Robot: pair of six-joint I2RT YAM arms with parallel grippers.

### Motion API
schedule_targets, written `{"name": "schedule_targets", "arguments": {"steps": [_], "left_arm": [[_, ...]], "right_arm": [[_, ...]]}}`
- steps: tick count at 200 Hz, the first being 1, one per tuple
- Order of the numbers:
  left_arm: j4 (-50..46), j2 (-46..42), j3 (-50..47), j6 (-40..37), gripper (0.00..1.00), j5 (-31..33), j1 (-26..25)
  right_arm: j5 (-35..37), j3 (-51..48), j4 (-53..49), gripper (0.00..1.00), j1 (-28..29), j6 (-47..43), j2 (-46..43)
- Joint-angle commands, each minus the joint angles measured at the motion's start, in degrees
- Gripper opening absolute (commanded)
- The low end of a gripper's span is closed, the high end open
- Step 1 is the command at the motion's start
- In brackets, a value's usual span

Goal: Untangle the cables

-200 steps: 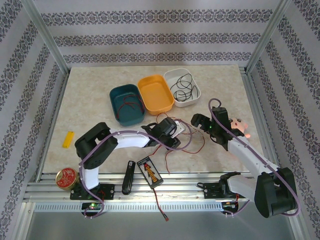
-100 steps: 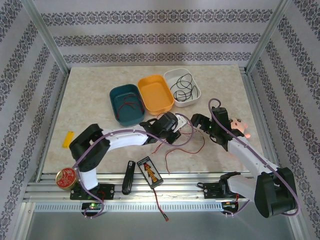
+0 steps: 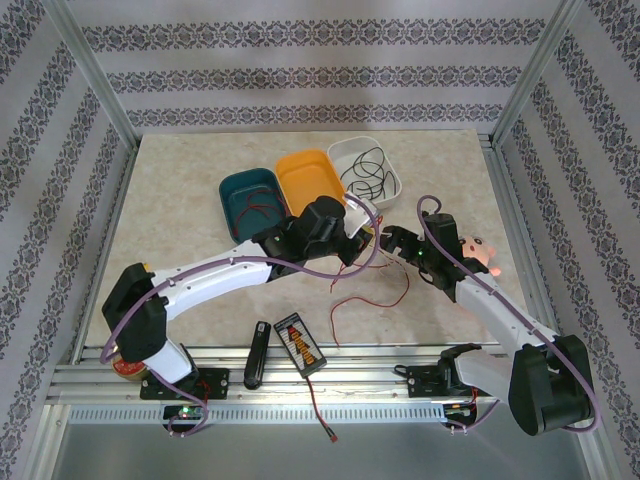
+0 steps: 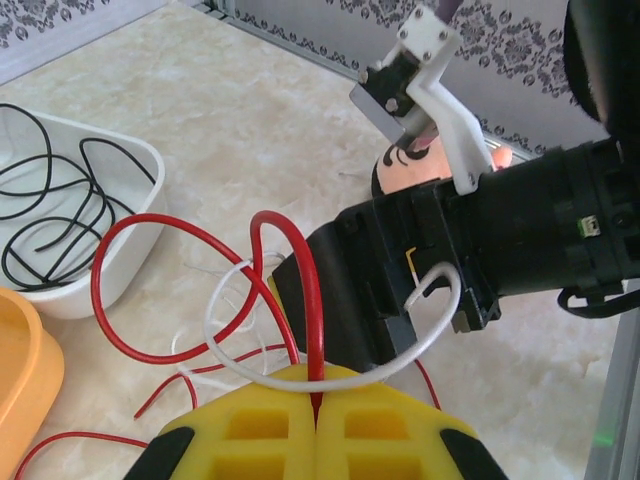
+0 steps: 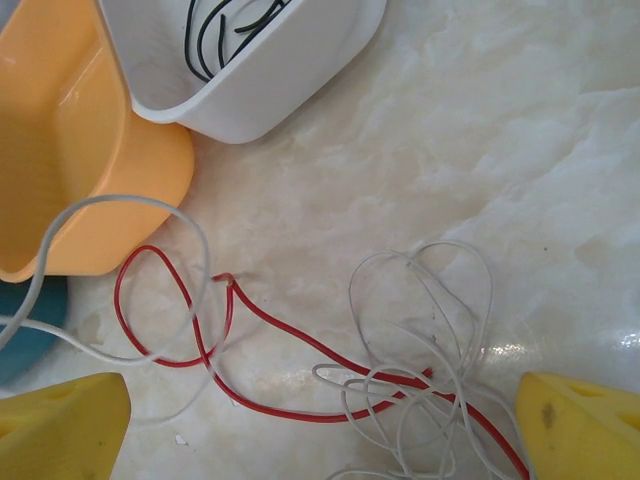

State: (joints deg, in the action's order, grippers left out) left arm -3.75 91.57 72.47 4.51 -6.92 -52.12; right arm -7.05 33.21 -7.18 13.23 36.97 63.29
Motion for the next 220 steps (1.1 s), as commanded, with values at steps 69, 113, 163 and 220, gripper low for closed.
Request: {"name": "schedule_targets", "arguments": {"steps": [69, 113, 163, 220], "left_arm": [[10.56, -1.02, -3.65, 6.91, 0.00, -7.43, 4.31], [14.16, -2.21, -5.69, 10.94, 0.00, -20.28, 8.61], [11.19, -4.08, -6.22, 11.68, 0.00, -29.00, 12.02], [6.44, -4.54, -6.56, 8.10, 0.00, -24.29, 12.74]], "right_arm": [[-6.95, -2.98, 3.43, 0.64, -0.06, -7.82, -9.63], [-11.96, -6.80, 9.54, 0.65, 0.41, -12.83, -12.67], [-11.78, -6.01, 10.37, 0.66, 1.08, -16.42, -13.30], [-9.85, -2.92, 9.73, 0.65, 3.68, -15.35, -10.38]]}}
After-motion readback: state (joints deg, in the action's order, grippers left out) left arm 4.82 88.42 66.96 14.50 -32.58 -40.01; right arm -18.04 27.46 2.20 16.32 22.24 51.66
